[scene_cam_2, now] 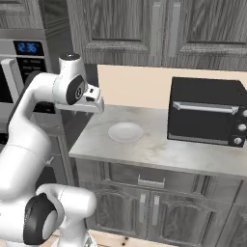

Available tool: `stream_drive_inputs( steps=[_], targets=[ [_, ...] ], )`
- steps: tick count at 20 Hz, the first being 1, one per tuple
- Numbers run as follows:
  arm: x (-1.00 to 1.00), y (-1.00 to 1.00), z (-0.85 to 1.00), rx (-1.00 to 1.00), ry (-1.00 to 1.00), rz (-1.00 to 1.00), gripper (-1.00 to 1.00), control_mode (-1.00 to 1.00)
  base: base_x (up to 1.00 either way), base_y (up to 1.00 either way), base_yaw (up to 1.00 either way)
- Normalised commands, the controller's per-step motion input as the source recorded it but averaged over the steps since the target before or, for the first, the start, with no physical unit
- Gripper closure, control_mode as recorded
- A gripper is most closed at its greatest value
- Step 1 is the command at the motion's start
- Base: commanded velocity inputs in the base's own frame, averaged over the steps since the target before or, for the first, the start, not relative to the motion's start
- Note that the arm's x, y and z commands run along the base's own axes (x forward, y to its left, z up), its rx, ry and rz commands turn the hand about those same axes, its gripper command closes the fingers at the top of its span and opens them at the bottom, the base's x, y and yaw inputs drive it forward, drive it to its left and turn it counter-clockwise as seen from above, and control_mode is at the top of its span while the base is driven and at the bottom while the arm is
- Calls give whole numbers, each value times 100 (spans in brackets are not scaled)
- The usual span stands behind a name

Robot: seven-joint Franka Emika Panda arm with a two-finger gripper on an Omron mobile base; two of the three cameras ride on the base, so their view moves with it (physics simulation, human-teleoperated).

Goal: Take the fish from the oven and place it on the plate on the counter.

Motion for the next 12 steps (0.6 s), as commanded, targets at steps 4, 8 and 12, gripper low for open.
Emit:
stream_drive_inputs(
  steps=[4,8,12],
  targets=[
    [-28,23,0,-2,-4,5,-100,-100,0,0,0],
    [-63,88,-6,-11,-5,20,-100,-100,0,0,0],
    [-60,100,-34,-18,-5,43,-100,-100,0,0,0]
  ],
)
